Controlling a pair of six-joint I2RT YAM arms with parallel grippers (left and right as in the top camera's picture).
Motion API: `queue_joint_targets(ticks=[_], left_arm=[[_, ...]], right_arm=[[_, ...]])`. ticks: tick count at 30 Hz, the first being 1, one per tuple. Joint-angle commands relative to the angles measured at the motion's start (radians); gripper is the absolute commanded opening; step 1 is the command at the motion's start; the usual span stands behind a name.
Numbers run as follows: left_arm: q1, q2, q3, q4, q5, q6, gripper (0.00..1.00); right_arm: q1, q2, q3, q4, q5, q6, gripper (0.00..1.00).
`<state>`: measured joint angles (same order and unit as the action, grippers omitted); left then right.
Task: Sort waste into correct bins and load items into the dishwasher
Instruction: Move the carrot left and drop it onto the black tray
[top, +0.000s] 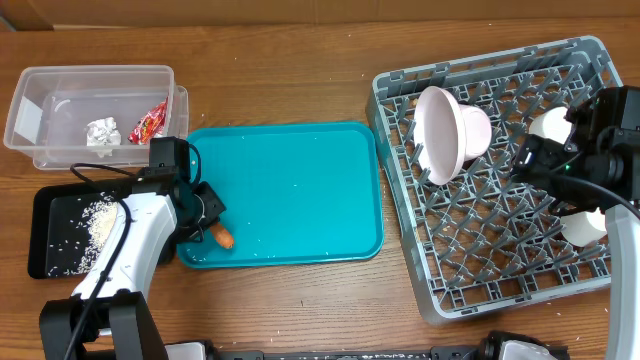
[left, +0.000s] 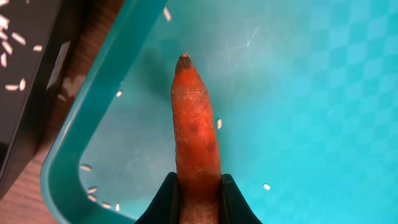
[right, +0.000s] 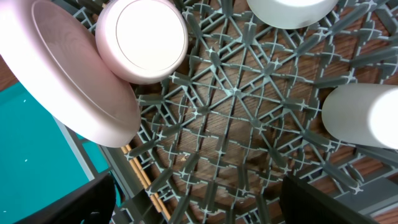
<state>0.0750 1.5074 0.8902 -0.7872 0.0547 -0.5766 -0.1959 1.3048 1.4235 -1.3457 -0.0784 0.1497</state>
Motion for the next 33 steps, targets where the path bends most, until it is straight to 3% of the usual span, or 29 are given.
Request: queue_joint_targets(ticks=[1, 8, 19, 33], left_arm=[[0.003, -0.005, 0.043, -0.023, -0.027, 0.016, 0.04], [0.141, -0.029, 0.158, -0.117, -0.044, 0.066, 0.04], [0.428, -0.026, 0.178, -0.042, -0.203, 0.105, 0.04], [0.496, 0.138, 0.178, 0.104, -0.261, 0.105, 0.07]], right_arm=[[-0.002, 0.001, -0.004, 0.005, -0.005, 0.003, 0.87], [-0.002, 0.001, -0.004, 0.004, -0.005, 0.003, 0.87], [-0.002, 0.001, -0.004, 0.000, -0.006, 0.003, 0.87], [-0.002, 0.001, -0.004, -0.008, -0.006, 0.003, 0.87]])
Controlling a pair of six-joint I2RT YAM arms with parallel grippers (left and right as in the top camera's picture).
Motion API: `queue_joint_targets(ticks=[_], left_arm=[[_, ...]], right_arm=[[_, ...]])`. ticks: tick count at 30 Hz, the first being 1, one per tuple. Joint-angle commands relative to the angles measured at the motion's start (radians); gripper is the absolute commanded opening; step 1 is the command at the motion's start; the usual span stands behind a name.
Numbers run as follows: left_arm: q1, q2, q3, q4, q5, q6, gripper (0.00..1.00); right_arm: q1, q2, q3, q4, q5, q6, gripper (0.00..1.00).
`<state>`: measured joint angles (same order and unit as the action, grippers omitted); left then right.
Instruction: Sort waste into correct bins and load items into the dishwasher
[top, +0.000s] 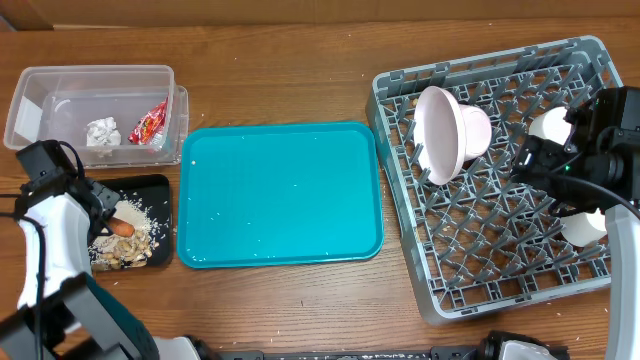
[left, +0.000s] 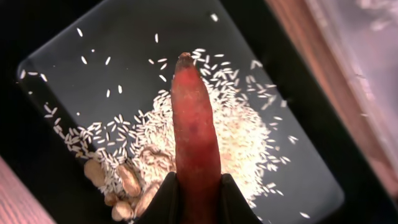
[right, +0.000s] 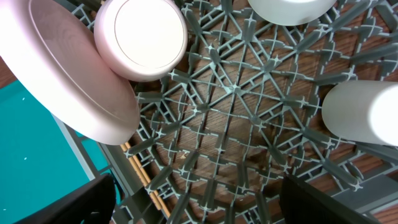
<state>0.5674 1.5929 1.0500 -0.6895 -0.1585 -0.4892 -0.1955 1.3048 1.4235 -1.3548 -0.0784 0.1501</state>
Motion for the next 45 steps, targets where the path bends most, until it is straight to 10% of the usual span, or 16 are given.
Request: queue_joint_targets(ticks=[1, 6, 18, 29, 38, 45], left_arm=[[0.003, 0.069, 0.018, 0.007, -0.049, 0.018, 0.08], [0.002, 0.121, 0.018, 0.010, -0.039, 0.018, 0.13], [-0.007, 0.027, 0.167, -0.081, 0.202, 0.123, 0.60], [-0.394, -0.074, 0.212, -0.240, 0.393, 0.442, 1.00], [-0.518, -0.076, 0.218, -0.681, 0.358, 0.449, 1.00], [-0.523, -0.257, 0.163, -0.645, 0.357, 0.442, 1.00]], right_arm=[[-0.002, 0.001, -0.004, 0.002, -0.006, 0.003, 0.87], [-0.002, 0.001, -0.004, 0.002, -0.006, 0.003, 0.87], [-0.002, 0.001, -0.004, 0.008, -0.007, 0.003, 0.90], [0.079, 0.087, -0.004, 0.104, -0.346, -0.159, 1.00], [0.097, 0.161, -0.004, 0.006, -0.175, -0.098, 1.00], [0.097, 0.049, -0.042, 0.013, -0.113, -0.121, 1.00]])
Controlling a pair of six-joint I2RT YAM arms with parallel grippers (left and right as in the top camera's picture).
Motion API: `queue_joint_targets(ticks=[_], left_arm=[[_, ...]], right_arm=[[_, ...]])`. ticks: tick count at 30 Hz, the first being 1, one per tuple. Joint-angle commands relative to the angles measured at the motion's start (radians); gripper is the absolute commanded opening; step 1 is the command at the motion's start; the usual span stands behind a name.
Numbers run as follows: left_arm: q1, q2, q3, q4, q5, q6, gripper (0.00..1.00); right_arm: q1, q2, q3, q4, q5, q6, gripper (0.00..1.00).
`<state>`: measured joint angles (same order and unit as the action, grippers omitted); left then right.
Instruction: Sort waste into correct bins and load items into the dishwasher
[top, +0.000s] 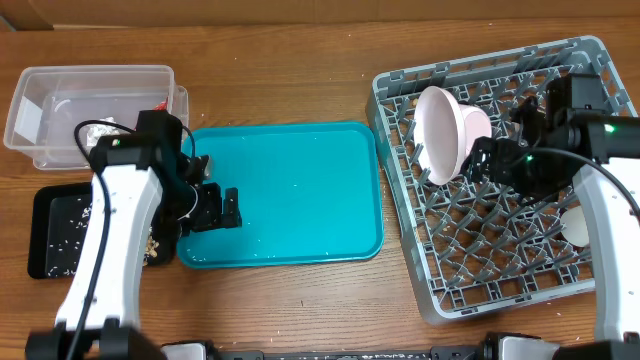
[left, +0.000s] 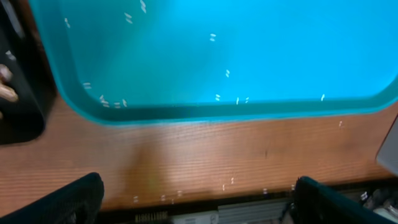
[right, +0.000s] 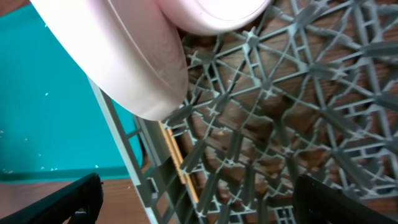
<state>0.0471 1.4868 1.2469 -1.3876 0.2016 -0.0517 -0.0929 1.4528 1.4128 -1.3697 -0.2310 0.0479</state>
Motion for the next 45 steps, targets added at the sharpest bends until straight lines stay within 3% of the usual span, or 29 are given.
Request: queue_joint_targets(ticks=[1, 6, 8, 13, 33, 39, 45], left_arm=[[-0.003, -0.199, -0.053, 0.081, -0.003, -0.002, 1.00], [-0.003, -0.546, -0.209, 0.255, -0.061, -0.078, 1.00], [-0.003, -0.759, -0.295, 0.325, -0.063, -0.133, 1.00], [-0.003, -0.967, -0.342, 0.407, -0.063, -0.192, 1.00], [-0.003, -1.003, -0.342, 0.228, -0.063, -0.192, 1.00], [-0.003, -1.003, -0.342, 0.228, -0.063, -0.192, 1.00], [-0.003, -1.003, -0.342, 0.228, -0.063, -0.192, 1.00]], right_arm=[[-0.005, -0.129, -0.051, 0.050, 0.040, -0.019, 1.00], [-0.005, -0.389, -0.235, 0.215, 0.041, -0.019, 1.00], [-0.006, -0.583, -0.349, 0.295, 0.076, -0.018, 1.00], [-0.006, -0.792, -0.398, 0.285, 0.107, -0.018, 1.00], [-0.006, -0.834, -0.398, 0.188, 0.167, -0.022, 1.00], [0.012, -0.908, -0.407, 0.229, 0.140, -0.023, 1.00], [0.075, -1.118, -0.537, 0.348, 0.144, -0.023, 1.00]])
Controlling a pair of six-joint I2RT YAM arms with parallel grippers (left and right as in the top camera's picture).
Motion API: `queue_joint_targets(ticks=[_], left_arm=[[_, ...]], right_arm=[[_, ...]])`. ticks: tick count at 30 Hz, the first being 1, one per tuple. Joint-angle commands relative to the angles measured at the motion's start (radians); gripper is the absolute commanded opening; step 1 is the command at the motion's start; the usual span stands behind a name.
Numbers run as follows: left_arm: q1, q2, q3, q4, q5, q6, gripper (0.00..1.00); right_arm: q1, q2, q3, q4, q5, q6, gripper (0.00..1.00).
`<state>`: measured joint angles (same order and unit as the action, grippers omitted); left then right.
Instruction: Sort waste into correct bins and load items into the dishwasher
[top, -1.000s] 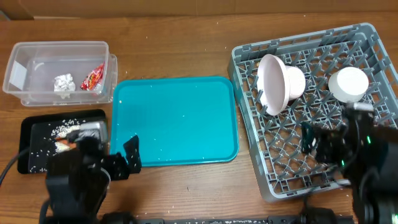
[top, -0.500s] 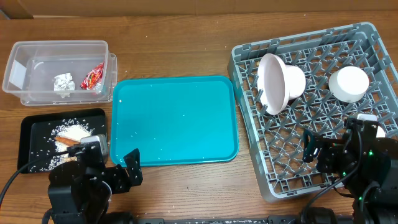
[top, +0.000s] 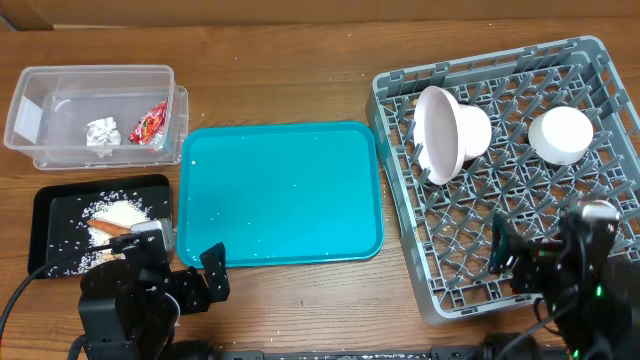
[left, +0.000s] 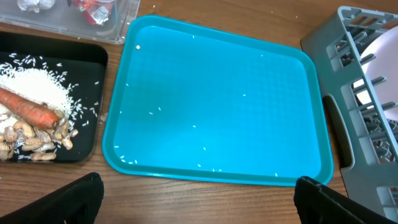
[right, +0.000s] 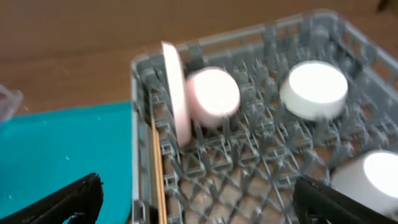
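An orange carrot (left: 28, 106) lies in the black tray (left: 93, 53) on white rice, next to peanuts (left: 34, 137). The teal tray (left: 217, 106) holds only stray rice grains. My left gripper (left: 199, 210) is open and empty, back over the table's front edge. In the grey dish rack (right: 261, 155) a pink bowl (right: 173, 93) stands on edge against a pink cup (right: 213, 93), with two white cups (right: 314, 90) to their right. My right gripper (right: 199, 210) is open and empty above the rack's front.
A clear bin (top: 90, 105) at the back left holds crumpled white paper (top: 102, 131) and a red wrapper (top: 150, 122). Rice grains are scattered on the wood near the trays. Both arms sit low at the table's front edge (top: 320, 335).
Both arms have drawn back to the table's front edge and their cameras look from farther off. The left was over the teal tray's front, the right close under the pink bowl. Both stay open.
My left gripper was shut on the carrot at the teal tray's front left corner. Then it held the carrot over the rice in the black tray. Later it was open over the teal tray; the carrot now lies in the black tray. The right gripper stayed open over the rack.
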<state>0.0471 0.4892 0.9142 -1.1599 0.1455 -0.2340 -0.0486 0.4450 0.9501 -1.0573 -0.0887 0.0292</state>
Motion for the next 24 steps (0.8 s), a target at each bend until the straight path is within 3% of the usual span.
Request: queue_joint_targets(ticks=[1, 8, 20, 24], left_arm=[[-0.003, -0.006, -0.010, 0.000, -0.007, -0.010, 1.00], [-0.003, -0.006, -0.010, 0.000, -0.007, -0.009, 1.00], [-0.003, -0.006, -0.010, 0.000, -0.007, -0.009, 1.00], [-0.003, -0.006, -0.010, 0.000, -0.007, -0.010, 1.00]], right_arm=[[0.042, -0.163, -0.113, 0.065, 0.002, -0.004, 1.00], [0.093, -0.439, -0.372, 0.307, -0.002, -0.003, 1.00], [0.101, -0.441, -0.784, 0.961, 0.010, -0.012, 1.00], [0.101, -0.442, -0.882, 1.057, 0.008, -0.031, 1.00]])
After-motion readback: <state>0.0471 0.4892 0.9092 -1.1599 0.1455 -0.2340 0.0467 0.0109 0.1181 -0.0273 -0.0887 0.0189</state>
